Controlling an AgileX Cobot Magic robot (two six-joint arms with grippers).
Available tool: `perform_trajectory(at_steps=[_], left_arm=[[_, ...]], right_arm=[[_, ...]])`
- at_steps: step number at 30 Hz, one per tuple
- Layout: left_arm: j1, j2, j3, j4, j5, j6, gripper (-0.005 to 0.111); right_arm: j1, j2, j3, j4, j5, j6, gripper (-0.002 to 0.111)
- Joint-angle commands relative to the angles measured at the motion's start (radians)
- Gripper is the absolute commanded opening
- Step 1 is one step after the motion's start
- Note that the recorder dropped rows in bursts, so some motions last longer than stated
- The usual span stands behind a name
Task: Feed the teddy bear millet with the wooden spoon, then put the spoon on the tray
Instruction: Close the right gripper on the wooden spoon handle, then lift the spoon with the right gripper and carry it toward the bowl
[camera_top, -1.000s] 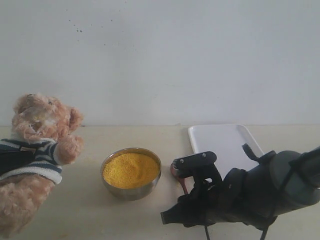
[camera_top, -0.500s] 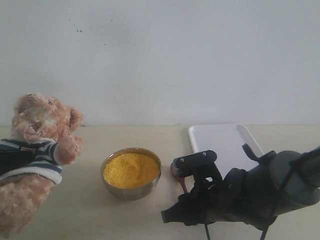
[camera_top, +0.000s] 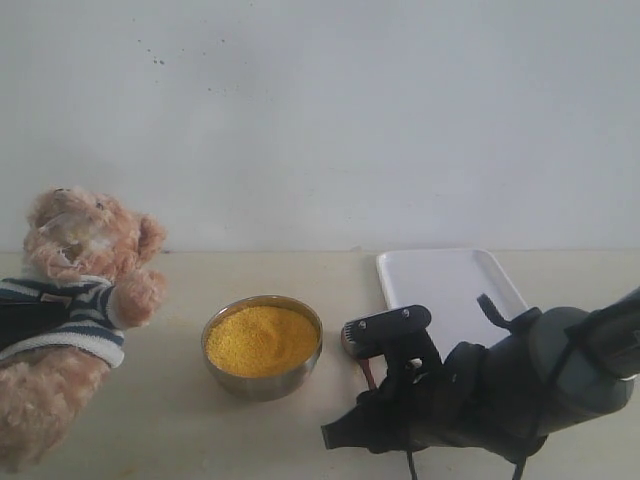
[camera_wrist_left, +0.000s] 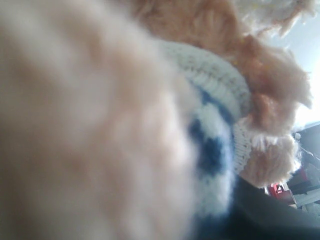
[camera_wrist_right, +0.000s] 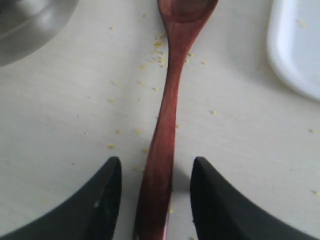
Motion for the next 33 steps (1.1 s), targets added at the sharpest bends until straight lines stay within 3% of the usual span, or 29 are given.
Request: perform_trajectory(at_steps=[1, 2, 9, 15, 19, 24, 30, 33], left_arm=[[-0.004, -0.013, 0.005, -0.021, 0.035, -0.009, 0.004], [-0.004, -0.013, 0.005, -0.021, 0.035, -0.009, 0.004], [-0.004, -0.013, 0.005, -0.021, 0.035, -0.009, 0.004], [-0.004, -0.013, 0.005, -0.021, 0.035, -0.009, 0.004], [-0.004, -0.013, 0.005, -0.021, 0.035, -0.062, 0.004], [-0.004, -0.013, 0.005, -0.021, 0.035, -0.115, 0.004], [-0.004, -0.013, 0.005, -0.021, 0.035, -0.133, 0.004], [-0.004, -0.013, 0.005, -0.021, 0.035, -0.133, 0.004]], right_arm=[[-0.008, 0.016, 0.007, 0.001, 0.056, -0.008, 0.013], [-0.008, 0.016, 0.007, 0.001, 0.065, -0.008, 0.000], [-0.008, -0.031, 0.007, 0.001, 0.084, -0.014, 0.000], [-0.018, -0.248, 0.018, 0.001, 0.093, -0.165, 0.000], [-0.084, -0.415, 0.083, 0.001, 0.128, -0.266, 0.000], [-0.161, -0.669, 0.154, -0.012, 0.296, -0.334, 0.000], [-0.125, -0.853, 0.110, -0.172, 0.480, -0.330, 0.000], [-0.101, -0.835, 0.037, -0.335, 0.600, -0.198, 0.000]])
